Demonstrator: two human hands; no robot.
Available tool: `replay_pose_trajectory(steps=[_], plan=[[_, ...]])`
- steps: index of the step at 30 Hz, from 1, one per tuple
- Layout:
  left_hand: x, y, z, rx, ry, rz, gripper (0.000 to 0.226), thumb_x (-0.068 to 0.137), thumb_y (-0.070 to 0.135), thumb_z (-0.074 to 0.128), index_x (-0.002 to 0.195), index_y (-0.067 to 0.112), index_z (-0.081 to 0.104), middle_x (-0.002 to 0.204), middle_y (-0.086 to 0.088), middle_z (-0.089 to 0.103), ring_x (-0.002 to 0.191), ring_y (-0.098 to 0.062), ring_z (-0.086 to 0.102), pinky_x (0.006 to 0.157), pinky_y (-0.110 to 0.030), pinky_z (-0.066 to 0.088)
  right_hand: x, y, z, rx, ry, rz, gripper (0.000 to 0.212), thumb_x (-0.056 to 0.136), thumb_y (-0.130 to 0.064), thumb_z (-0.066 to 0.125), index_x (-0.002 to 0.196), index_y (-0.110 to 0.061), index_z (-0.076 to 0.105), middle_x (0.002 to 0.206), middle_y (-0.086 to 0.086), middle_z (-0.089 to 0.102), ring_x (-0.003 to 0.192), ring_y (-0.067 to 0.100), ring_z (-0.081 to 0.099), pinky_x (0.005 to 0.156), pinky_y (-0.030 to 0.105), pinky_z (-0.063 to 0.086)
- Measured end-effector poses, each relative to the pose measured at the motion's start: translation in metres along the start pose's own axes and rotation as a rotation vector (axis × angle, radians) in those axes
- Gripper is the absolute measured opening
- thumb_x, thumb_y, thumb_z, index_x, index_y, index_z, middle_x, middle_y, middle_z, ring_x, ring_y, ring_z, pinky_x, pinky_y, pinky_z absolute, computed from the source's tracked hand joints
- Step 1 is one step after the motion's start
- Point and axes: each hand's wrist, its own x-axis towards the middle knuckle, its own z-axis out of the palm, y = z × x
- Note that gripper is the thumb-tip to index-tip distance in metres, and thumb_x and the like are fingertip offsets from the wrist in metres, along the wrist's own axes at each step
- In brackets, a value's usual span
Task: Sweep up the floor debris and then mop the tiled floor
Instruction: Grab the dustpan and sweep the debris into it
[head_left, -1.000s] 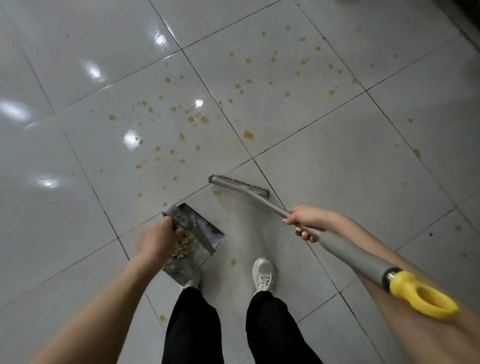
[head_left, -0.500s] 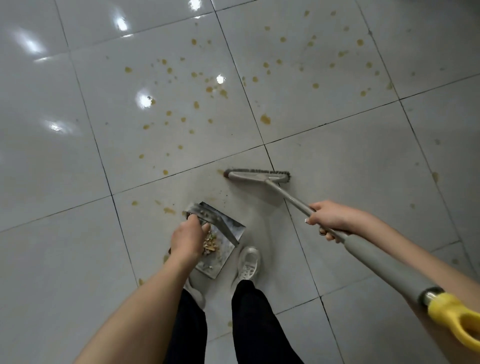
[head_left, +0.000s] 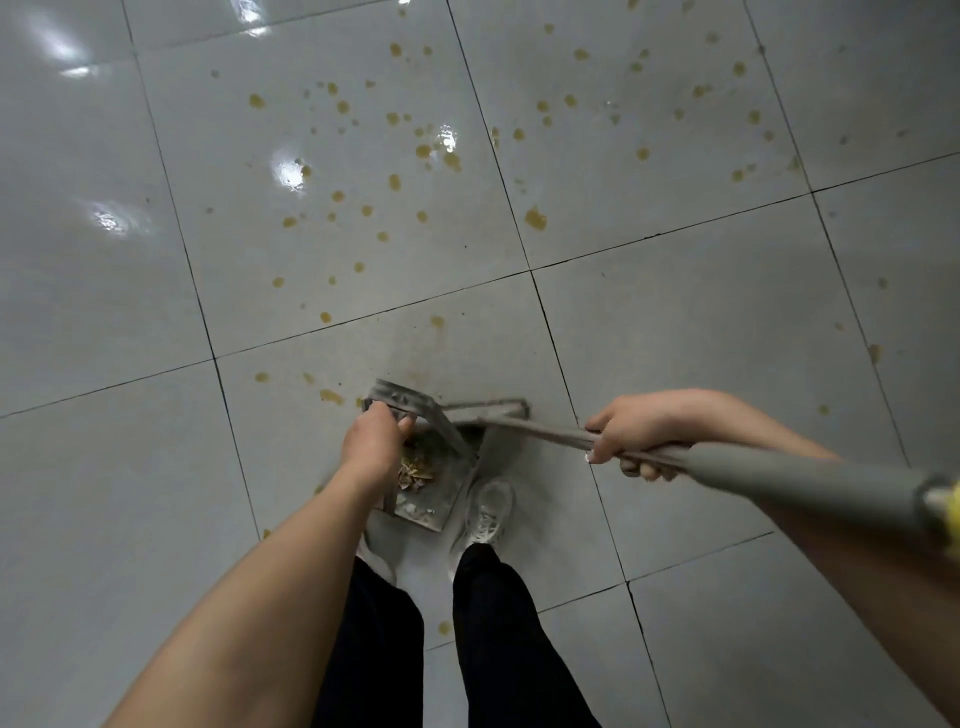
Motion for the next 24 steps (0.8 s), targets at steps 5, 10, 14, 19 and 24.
replay_pose_trajectory(steps=[5,10,14,19,24], plan=[[-0.007,-0.010,0.004,0.043,-0.026,0.027,0.028,0.095,0.034,0.048,0.091,0.005,0.049,0.091,-0.014,0.059,0.081,-0.031,0.055,0.067,-0.036,0.042,-0.015,0.014,-0.011,0.169,-0.080,-0.013,0.024,0.096,-0.018,0.047,0.117,-0.009,0.050,0.041,-0.003,0.042,0.027,0.009,0.037,0.034,0.010,0.030],[-0.011,-0.021,0.006,0.054,-0.021,0.077,0.029,0.095,0.034,0.049,0.096,0.006,0.051,0.093,-0.014,0.062,0.081,-0.031,0.058,0.070,-0.040,0.048,-0.006,0.020,-0.014,0.426,0.024,-0.070,0.030,0.097,-0.019,0.044,0.127,-0.019,0.046,0.038,-0.005,0.039,0.025,0.007,0.036,0.032,0.009,0.029],[-0.013,-0.025,0.004,0.079,-0.003,0.088,0.026,0.094,0.033,0.050,0.099,0.007,0.051,0.096,-0.014,0.063,0.082,-0.030,0.058,0.070,-0.039,0.047,0.021,0.011,-0.003,0.750,-0.014,-0.112,0.037,0.098,-0.021,0.042,0.134,-0.028,0.039,0.051,-0.002,0.033,0.025,0.003,0.032,0.029,0.007,0.027],[-0.020,-0.028,0.003,0.118,0.052,0.084,0.027,0.093,0.034,0.051,0.100,0.008,0.051,0.095,-0.014,0.064,0.082,-0.032,0.059,0.067,-0.038,0.047,0.035,0.001,0.002,0.939,-0.133,-0.184,0.034,0.099,-0.022,0.038,0.132,-0.030,0.036,0.040,-0.006,0.037,0.025,0.001,0.033,0.027,0.007,0.029],[-0.022,-0.031,-0.002,0.183,0.089,0.074,0.027,0.094,0.035,0.050,0.093,0.008,0.050,0.084,-0.012,0.061,0.069,-0.027,0.052,0.058,-0.034,0.041,0.033,-0.002,0.001,0.802,-0.042,-0.188,0.050,0.098,-0.022,0.040,0.145,-0.015,0.023,0.042,-0.004,0.037,0.024,0.002,0.032,0.029,0.006,0.027]])
